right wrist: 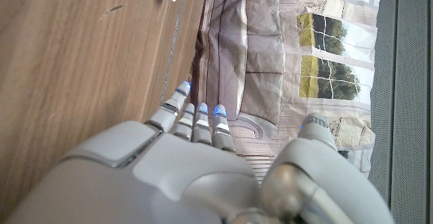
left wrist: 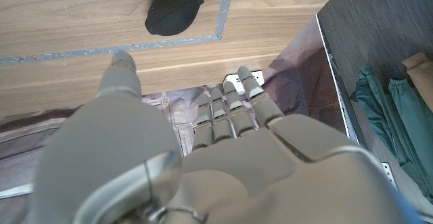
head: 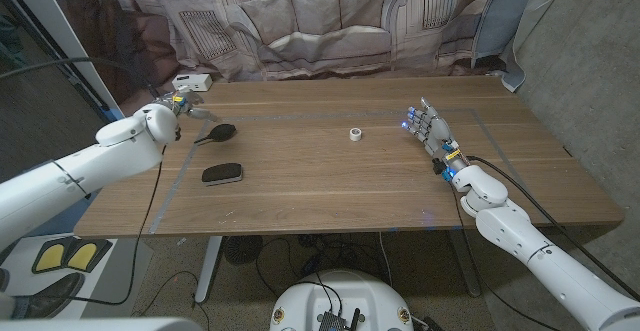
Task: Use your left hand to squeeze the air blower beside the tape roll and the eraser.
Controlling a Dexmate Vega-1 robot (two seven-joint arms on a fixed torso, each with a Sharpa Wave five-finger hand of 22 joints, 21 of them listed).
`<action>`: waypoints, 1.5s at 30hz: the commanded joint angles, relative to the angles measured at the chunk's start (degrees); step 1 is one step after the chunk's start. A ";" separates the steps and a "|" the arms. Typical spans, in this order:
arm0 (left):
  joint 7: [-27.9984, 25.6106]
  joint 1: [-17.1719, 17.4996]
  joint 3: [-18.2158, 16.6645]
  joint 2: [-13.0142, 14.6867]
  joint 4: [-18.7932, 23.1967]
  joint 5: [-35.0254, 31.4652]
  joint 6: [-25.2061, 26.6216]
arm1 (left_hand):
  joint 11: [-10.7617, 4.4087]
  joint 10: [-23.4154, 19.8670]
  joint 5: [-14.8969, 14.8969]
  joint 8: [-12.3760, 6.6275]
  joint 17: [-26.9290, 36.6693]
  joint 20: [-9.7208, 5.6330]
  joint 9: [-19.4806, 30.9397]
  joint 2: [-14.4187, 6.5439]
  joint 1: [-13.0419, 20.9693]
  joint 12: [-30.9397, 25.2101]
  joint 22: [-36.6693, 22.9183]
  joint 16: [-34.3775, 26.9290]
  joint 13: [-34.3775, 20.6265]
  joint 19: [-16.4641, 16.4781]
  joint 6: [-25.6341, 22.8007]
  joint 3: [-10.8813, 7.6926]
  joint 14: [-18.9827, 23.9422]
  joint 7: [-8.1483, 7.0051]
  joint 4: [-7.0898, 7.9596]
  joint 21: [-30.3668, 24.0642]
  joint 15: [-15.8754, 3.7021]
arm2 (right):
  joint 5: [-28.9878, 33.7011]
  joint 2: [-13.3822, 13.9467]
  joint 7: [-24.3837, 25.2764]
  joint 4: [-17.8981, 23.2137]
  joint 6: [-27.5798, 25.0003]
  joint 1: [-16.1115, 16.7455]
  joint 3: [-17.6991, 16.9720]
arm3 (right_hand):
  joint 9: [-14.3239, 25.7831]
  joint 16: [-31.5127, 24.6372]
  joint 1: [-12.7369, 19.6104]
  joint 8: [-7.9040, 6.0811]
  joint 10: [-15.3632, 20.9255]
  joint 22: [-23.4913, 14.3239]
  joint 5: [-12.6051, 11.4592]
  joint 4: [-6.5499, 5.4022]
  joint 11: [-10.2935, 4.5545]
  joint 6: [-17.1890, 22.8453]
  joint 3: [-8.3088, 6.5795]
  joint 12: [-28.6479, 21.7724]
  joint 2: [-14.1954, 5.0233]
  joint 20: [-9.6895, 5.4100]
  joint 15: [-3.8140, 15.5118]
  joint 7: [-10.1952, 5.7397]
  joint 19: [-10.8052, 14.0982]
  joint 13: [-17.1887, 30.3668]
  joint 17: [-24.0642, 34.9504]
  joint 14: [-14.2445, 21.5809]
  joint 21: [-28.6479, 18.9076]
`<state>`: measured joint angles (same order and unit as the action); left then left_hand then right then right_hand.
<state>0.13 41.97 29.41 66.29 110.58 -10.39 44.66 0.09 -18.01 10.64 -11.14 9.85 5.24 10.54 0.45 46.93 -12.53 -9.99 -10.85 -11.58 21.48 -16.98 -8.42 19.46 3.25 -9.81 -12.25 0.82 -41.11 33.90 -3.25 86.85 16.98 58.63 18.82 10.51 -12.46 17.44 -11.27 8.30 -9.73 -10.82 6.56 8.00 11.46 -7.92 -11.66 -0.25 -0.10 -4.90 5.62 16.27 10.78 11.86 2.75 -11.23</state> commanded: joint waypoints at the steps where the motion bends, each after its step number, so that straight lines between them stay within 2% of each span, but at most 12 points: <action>1: 6.09 -5.50 4.41 -0.77 -3.24 -3.29 -1.15 | -0.34 0.08 0.27 0.35 0.19 -0.21 0.29 0.24 1.22 0.34 -0.26 0.11 -0.27 0.10 0.98 -0.43 -0.01 -0.20 -0.03 0.17 -0.35 | 0.30 0.29 0.85 0.91 -0.01 0.64 -0.23 | 0.12 0.32 -0.19 0.23 0.23 -0.16 0.20 0.36 0.16 0.12 -0.30 0.15 -0.27 0.53 -0.42 0.49 0.12 0.29 0.26 0.07 0.08; 4: 8.15 -7.30 6.05 -1.15 -3.91 -5.42 -0.57 | -0.39 0.65 0.32 0.51 0.20 0.13 0.30 0.15 2.15 0.54 -0.26 0.24 -0.28 0.23 1.65 -0.70 -0.35 -0.16 -0.07 0.19 -0.33 | 0.40 0.38 1.15 1.26 -0.07 0.81 -0.30 | 0.12 0.32 -0.20 0.22 0.22 -0.16 0.20 0.36 0.09 0.15 -0.29 0.15 -0.27 0.55 -0.41 0.48 0.13 0.29 0.26 0.09 0.08; 12: 13.74 -11.65 10.25 -2.74 -7.24 -11.28 -1.39 | -0.67 1.88 0.35 0.67 0.20 -0.34 0.34 -0.20 4.26 0.87 -0.27 0.47 -0.33 -0.04 3.01 -1.35 -1.37 -0.60 -0.05 0.44 -0.70 | 0.93 0.62 2.06 2.27 -0.17 1.28 -0.37 | 0.12 0.34 -0.23 0.22 0.29 -0.16 0.21 0.37 0.10 0.14 -0.25 0.13 -0.27 0.61 -0.47 0.53 0.13 0.29 0.27 0.07 0.08; 14: 14.72 -12.26 10.76 -3.23 -8.03 -12.16 -1.61 | -1.12 1.94 0.36 0.68 0.20 -0.43 0.35 -0.24 4.80 0.84 -0.27 0.44 -0.34 0.01 3.33 -1.50 -1.38 -0.97 -0.07 0.45 -0.84 | 0.87 0.60 2.31 2.52 -0.30 1.39 -0.42 | 0.12 0.35 -0.24 0.22 0.27 -0.16 0.21 0.37 0.16 0.15 -0.25 0.14 -0.27 0.60 -0.46 0.51 0.15 0.29 0.27 0.06 0.07; 21: 17.27 -13.93 12.17 -4.66 -10.79 -14.93 -2.76 | -1.14 2.07 0.42 0.51 0.20 -0.41 0.37 -0.43 6.08 0.78 -0.26 0.37 -0.36 0.30 3.41 -1.89 -1.41 -0.99 -0.14 0.40 -1.07 | 1.39 0.69 2.74 2.84 -0.21 1.56 -0.35 | 0.12 0.35 -0.24 0.22 0.28 -0.17 0.21 0.38 0.14 0.15 -0.24 0.15 -0.29 0.60 -0.44 0.49 0.16 0.29 0.28 0.07 0.07; 38: 16.46 -14.35 11.37 -8.17 -16.72 -14.62 -8.95 | -1.00 0.78 0.39 -0.28 0.16 -0.73 0.42 -0.79 8.58 0.07 -0.27 -0.11 -0.47 1.42 1.94 -2.49 -0.18 -0.83 0.23 0.16 -1.51 | 1.62 0.52 3.61 3.54 -0.22 2.09 -0.34 | 0.12 0.37 -0.22 0.22 0.27 -0.17 0.21 0.43 0.11 0.15 -0.22 0.17 -0.33 0.65 -0.47 0.45 0.13 0.30 0.28 0.12 0.09; 45: 17.61 -15.42 12.77 -9.39 -18.35 -15.94 -10.11 | -0.96 0.31 0.34 -0.43 0.15 -0.83 0.43 -0.85 9.12 -0.13 -0.28 -0.14 -0.51 1.64 1.42 -2.54 0.15 -0.78 0.41 0.17 -1.49 | 1.58 0.98 4.18 4.57 -0.73 2.63 -0.61 | 0.12 0.36 -0.20 0.22 0.35 -0.17 0.21 0.45 0.15 0.15 -0.21 0.14 -0.35 0.66 -0.49 0.43 0.17 0.30 0.28 0.16 0.07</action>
<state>16.78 27.79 40.98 58.91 95.35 -25.24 37.11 -0.91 -17.02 10.64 -11.31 9.87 4.41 10.81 -0.46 55.36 -12.32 -9.99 -10.57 -11.86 22.32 -15.06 -10.71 18.94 2.35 -9.74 -11.87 -0.72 -39.60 34.42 0.19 90.31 16.77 60.64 18.46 10.51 -12.46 17.44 -11.27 8.29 -9.73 -10.82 6.56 7.99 11.46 -7.92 -11.66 -0.25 -0.10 -4.90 5.62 16.27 10.78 11.86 2.75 -11.24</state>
